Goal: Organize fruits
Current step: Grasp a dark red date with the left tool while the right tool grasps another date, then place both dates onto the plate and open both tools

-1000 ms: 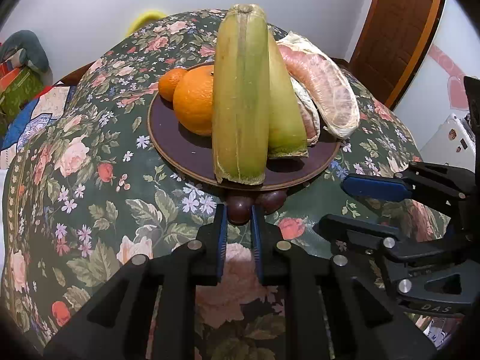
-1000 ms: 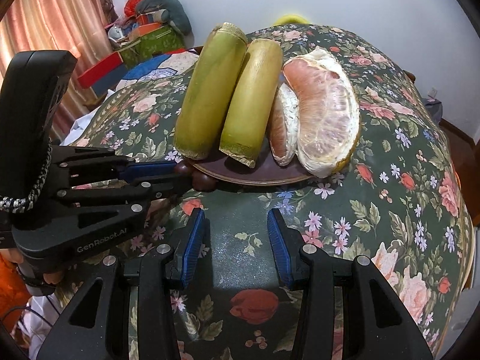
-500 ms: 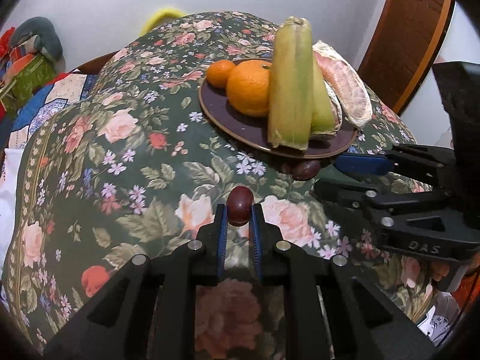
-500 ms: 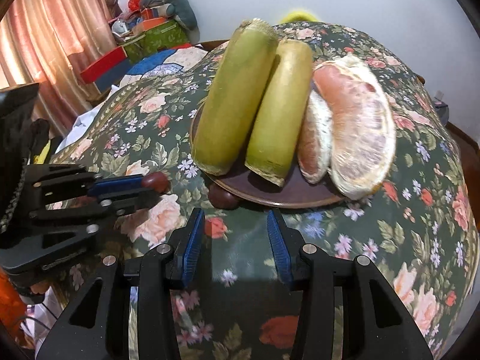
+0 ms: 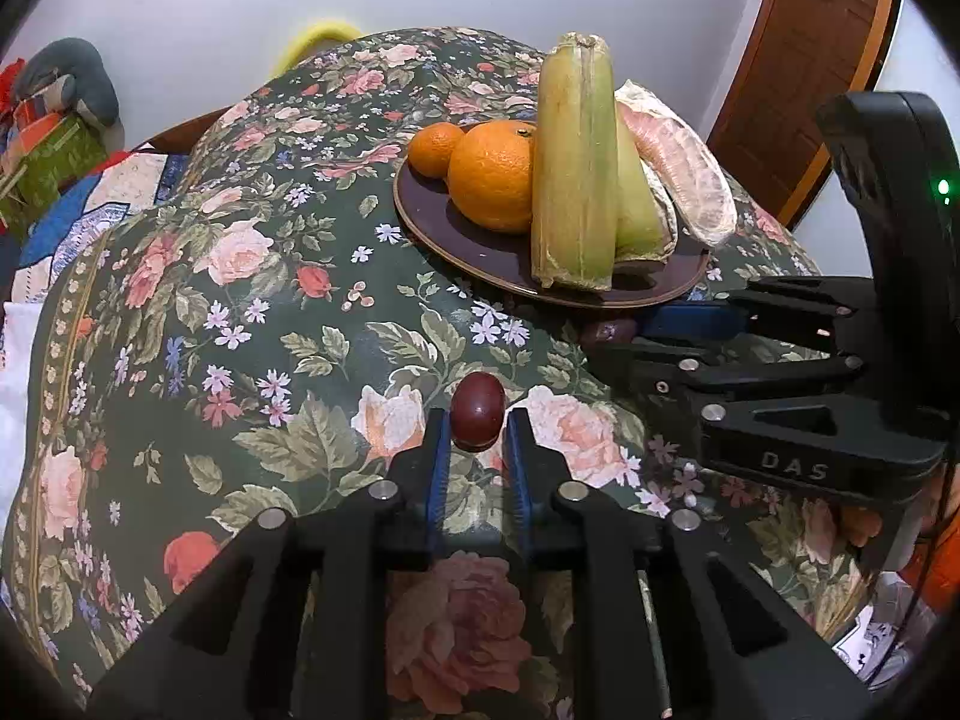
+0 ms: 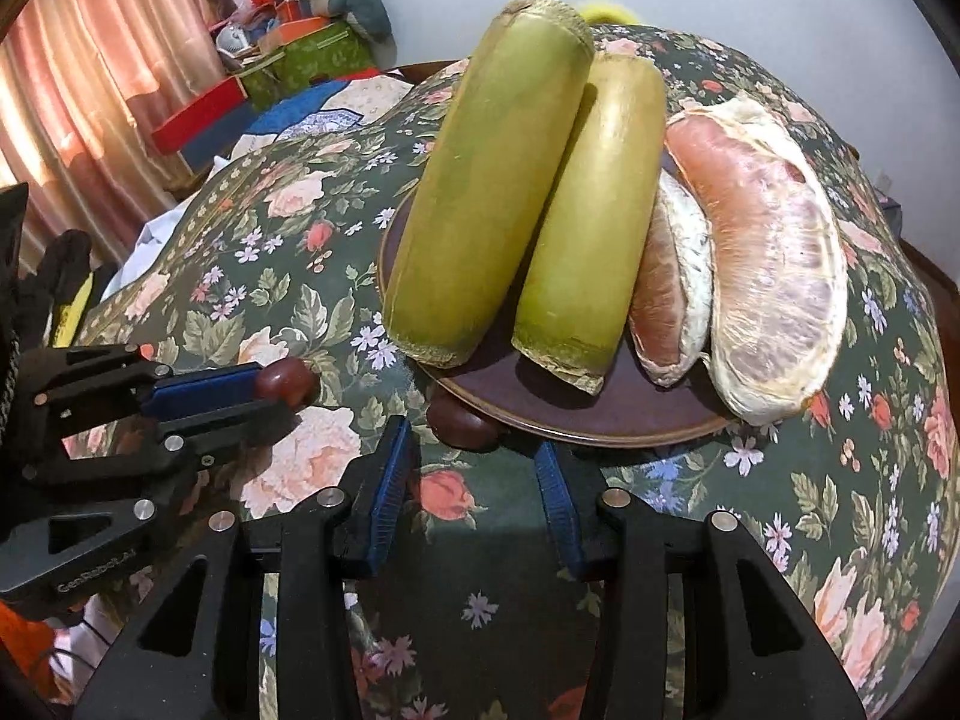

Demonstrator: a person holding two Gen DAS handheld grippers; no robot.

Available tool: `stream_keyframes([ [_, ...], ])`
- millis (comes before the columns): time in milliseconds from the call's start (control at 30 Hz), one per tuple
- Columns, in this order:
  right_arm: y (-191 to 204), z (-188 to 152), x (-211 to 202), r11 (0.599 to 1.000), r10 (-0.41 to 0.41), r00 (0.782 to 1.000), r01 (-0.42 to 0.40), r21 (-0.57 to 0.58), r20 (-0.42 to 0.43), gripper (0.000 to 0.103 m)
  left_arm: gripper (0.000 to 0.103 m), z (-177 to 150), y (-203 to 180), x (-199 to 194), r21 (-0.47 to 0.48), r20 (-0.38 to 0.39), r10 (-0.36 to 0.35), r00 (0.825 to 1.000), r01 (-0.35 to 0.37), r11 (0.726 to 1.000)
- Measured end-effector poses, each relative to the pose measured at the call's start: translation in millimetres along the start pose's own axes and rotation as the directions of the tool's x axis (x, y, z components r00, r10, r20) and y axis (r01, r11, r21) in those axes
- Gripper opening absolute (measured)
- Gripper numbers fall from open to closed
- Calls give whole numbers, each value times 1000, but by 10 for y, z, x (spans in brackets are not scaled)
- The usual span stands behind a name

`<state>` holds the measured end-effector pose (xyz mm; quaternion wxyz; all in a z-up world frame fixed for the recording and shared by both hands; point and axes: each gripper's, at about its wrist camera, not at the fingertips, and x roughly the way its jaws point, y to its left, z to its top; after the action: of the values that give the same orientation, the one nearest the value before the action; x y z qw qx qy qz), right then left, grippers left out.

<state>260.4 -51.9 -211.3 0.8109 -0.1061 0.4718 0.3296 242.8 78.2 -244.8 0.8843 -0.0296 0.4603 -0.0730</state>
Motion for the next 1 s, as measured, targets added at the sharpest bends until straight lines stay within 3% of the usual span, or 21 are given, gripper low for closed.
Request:
stream_keyframes([
  [100,13,10,9,1000,9,1000,-9,-8,3,21,26,19,0,-3,-6,1,-4,1000,4,1000],
  [167,20,16,12,1000,9,1000,-9,-13,4,20,33,46,-6,8,-2,7,9,1000,-9,1000],
  [333,64,-6,-34,999,28,1000,-28,-35,14,19,33,122,8,63,-15,6,41,999,-41,999],
  [400,77,-28,-78,999,31,999,-30,-43,22,19,33,154,27,89,-25,9,48,999,-48,999],
  [567,54,-108,-216,999,33,998,-31,-41,47,19,18,145,-5,105,-15,7,25,1000,-25,1000],
  [800,-87,-109,-449,1000,19,995,-18,-12,102,19,18,146,-47,43,-16,24,45,999,-45,999],
  [1000,-237,-38,-551,999,-16,989,12,32,150,19,18,319,-45,-133,-38,92,43,995,-40,998],
])
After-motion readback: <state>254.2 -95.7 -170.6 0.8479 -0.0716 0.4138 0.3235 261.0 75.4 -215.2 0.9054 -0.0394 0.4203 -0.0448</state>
